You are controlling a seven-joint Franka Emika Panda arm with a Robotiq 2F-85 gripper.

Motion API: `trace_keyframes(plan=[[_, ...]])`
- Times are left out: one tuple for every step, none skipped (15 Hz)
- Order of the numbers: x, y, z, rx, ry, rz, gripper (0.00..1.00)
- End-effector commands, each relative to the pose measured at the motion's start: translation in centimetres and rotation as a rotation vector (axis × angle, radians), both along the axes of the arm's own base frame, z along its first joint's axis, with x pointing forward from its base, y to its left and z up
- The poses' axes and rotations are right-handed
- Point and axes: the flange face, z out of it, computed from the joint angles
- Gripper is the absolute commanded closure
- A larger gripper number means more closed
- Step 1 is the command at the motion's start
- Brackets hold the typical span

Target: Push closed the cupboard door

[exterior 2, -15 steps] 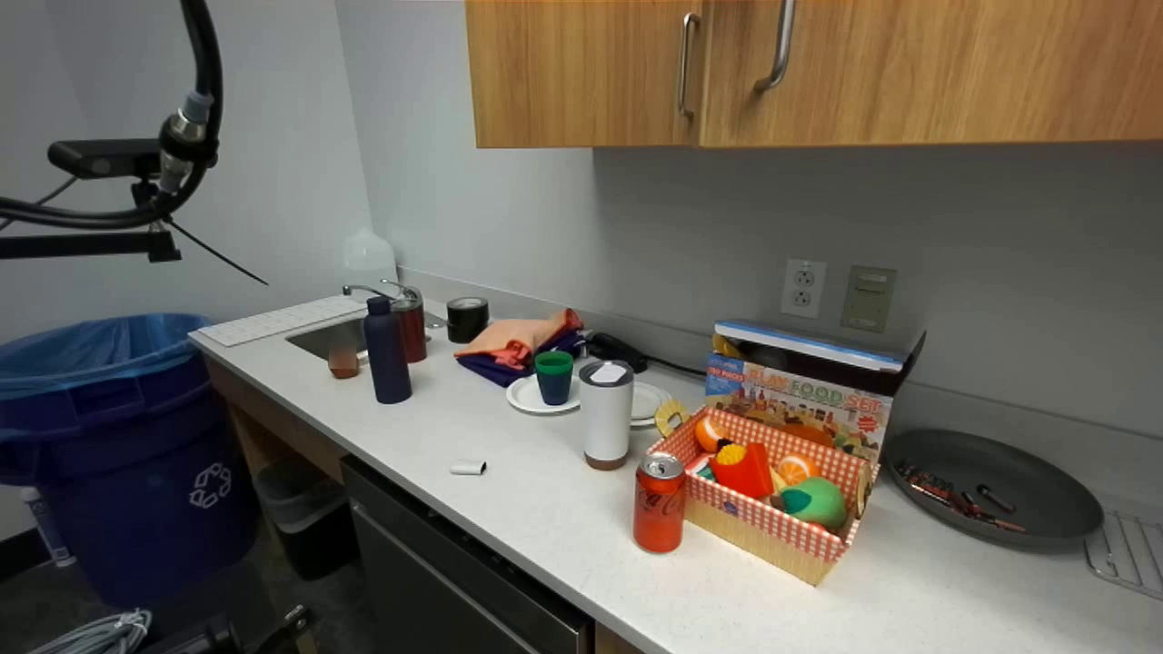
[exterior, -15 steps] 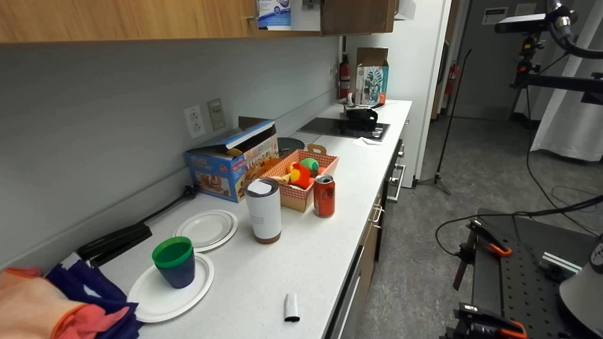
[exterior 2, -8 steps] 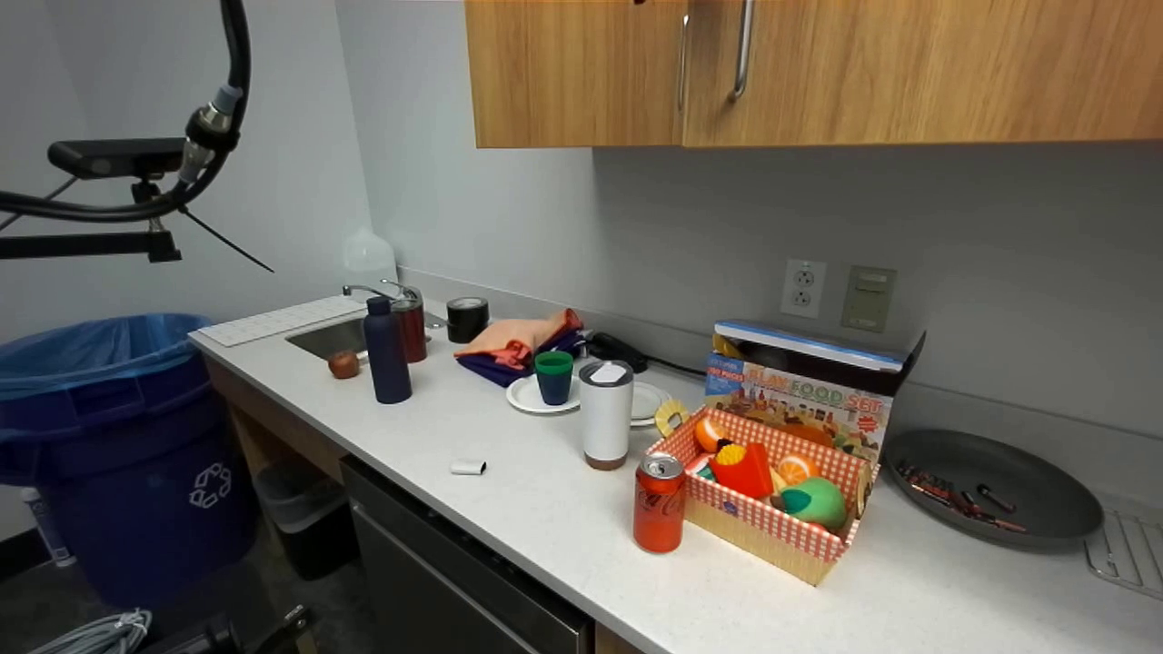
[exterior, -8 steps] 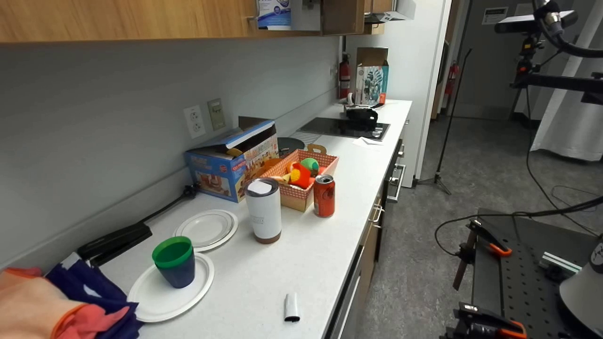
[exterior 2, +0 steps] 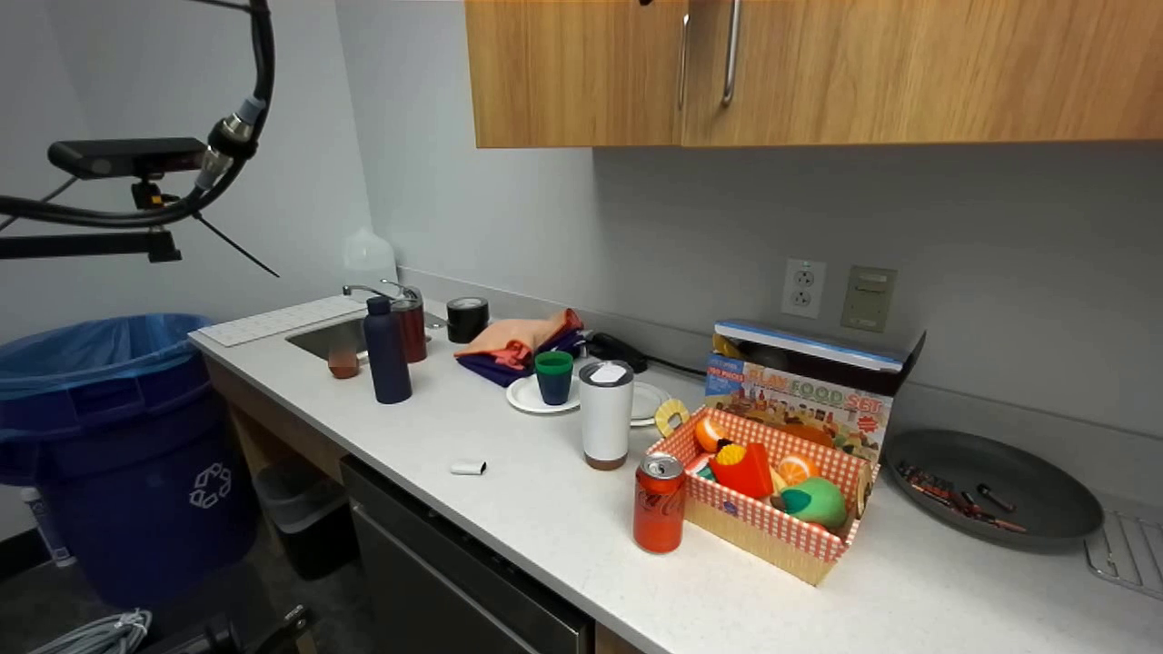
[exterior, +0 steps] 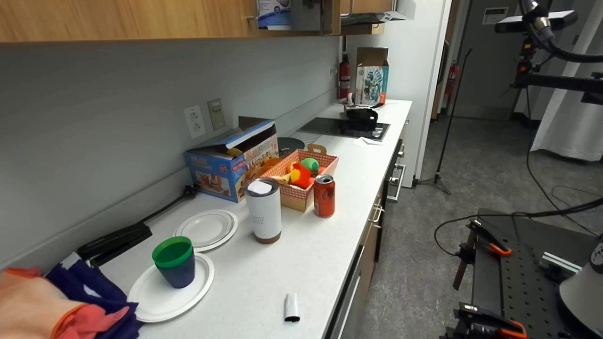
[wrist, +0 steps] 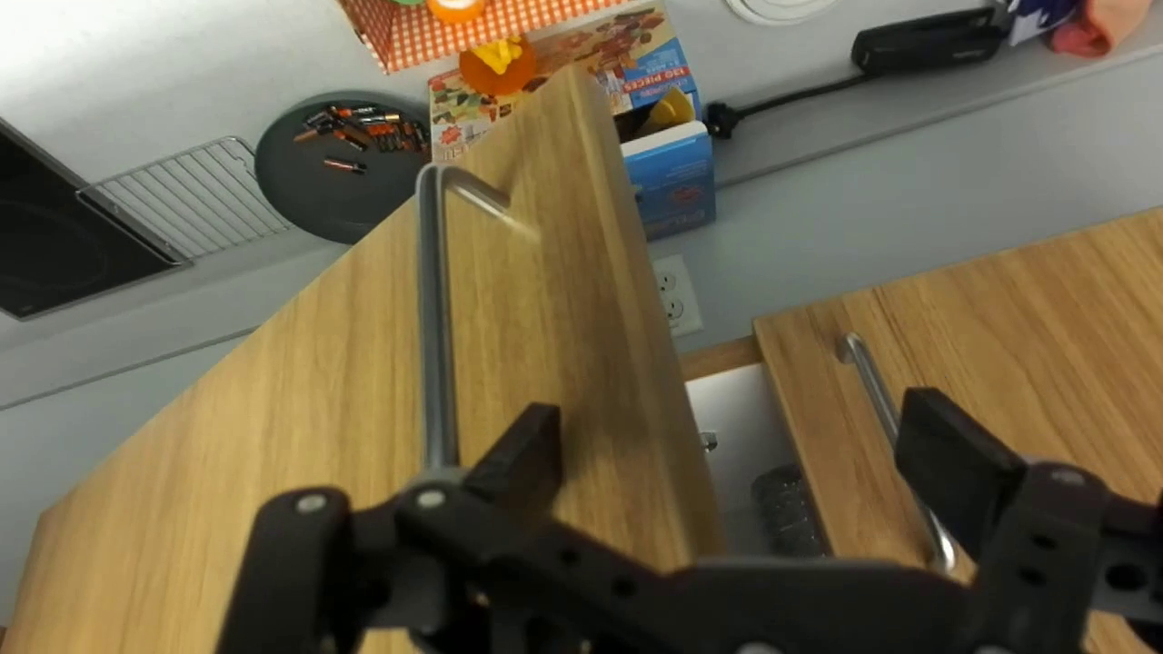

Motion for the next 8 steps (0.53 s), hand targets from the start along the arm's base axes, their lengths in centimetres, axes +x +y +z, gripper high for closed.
trace_keyframes(plan=[[1.6, -0.4, 2.3, 0.018, -0.129, -0.059, 0.0], [1.8, -0.2, 2.4, 0.024, -0.147, -0.069, 0.0], [1.9, 0.1, 2.5, 0.032, -0.169, -0.081, 0.0], [2.0, 0.3, 2.6, 0.042, -0.189, -0.091, 0.0], [2.0, 0.5, 2.8, 0.055, -0.212, -0.104, 0.0], [2.0, 0.3, 3.3, 0.061, -0.246, -0.114, 0.0], [1.9, 0.0, 3.9, 0.068, -0.279, -0.126, 0.0], [1.8, -0.4, 4.4, 0.072, -0.305, -0.139, 0.0]])
